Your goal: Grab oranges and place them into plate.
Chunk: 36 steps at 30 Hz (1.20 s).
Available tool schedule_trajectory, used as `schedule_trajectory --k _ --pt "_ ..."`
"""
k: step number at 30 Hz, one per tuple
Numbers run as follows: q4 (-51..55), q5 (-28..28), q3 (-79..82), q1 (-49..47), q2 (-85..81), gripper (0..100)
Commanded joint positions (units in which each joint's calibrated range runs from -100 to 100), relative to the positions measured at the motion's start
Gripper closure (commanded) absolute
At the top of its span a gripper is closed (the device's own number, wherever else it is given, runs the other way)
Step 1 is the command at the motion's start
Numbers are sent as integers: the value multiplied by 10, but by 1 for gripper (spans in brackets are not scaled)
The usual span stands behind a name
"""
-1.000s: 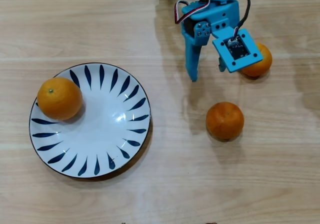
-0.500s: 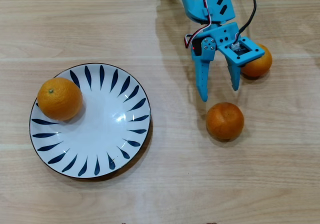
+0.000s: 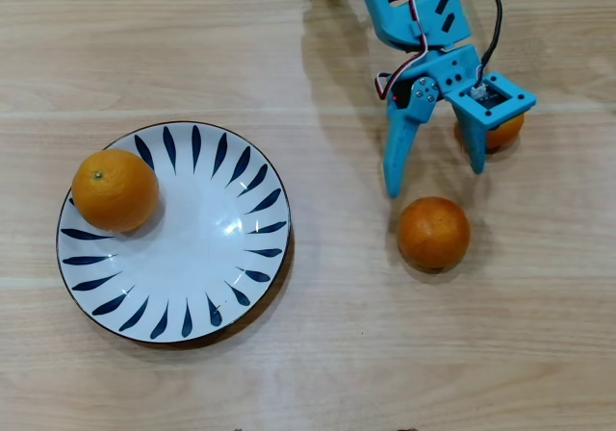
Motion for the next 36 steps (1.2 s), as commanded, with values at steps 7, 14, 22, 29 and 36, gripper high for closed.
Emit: schedule_trajectory --k 7,14,22,29,36 --pt "-12 -4 -114 -8 87 58" --pt "-13 -29 -145 -7 140 59" --pt "-13 -32 -219 -4 239 59" --pt "-13 -32 -232 2 277 59" --pt "-13 -32 -233 8 283 65"
